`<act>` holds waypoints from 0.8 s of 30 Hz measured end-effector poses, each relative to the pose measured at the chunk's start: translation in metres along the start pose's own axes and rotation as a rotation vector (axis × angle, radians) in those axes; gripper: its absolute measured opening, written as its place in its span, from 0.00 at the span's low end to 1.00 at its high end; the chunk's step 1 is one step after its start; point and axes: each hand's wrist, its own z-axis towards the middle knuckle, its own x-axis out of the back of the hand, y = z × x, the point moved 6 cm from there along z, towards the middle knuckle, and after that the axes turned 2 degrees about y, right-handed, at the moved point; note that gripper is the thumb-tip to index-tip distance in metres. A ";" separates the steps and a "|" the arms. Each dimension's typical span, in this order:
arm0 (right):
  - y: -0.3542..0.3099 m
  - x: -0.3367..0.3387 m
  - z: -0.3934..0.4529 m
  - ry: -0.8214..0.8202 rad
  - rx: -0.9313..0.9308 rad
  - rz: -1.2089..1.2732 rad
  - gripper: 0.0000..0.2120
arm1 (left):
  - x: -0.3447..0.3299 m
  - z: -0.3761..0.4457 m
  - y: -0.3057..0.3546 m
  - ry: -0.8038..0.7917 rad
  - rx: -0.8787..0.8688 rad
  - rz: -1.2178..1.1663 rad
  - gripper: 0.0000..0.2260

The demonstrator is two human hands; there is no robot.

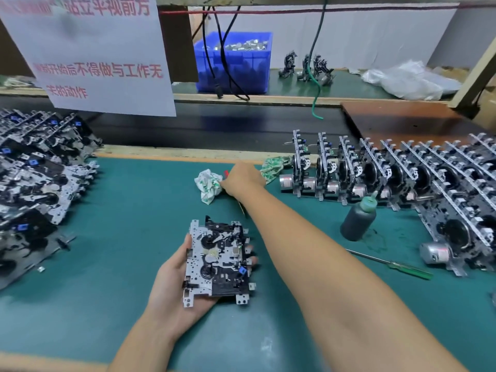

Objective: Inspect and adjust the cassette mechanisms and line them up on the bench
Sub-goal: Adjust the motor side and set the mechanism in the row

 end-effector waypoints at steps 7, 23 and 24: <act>0.020 0.050 -0.031 0.117 0.094 0.079 0.10 | -0.030 -0.014 -0.003 -0.285 0.044 -0.043 0.41; 0.182 0.115 -0.204 0.364 0.062 1.305 0.17 | -0.057 0.021 -0.055 -0.020 0.499 0.323 0.21; 0.191 0.114 -0.208 0.435 0.038 1.299 0.18 | -0.062 0.025 -0.056 0.020 0.518 0.394 0.20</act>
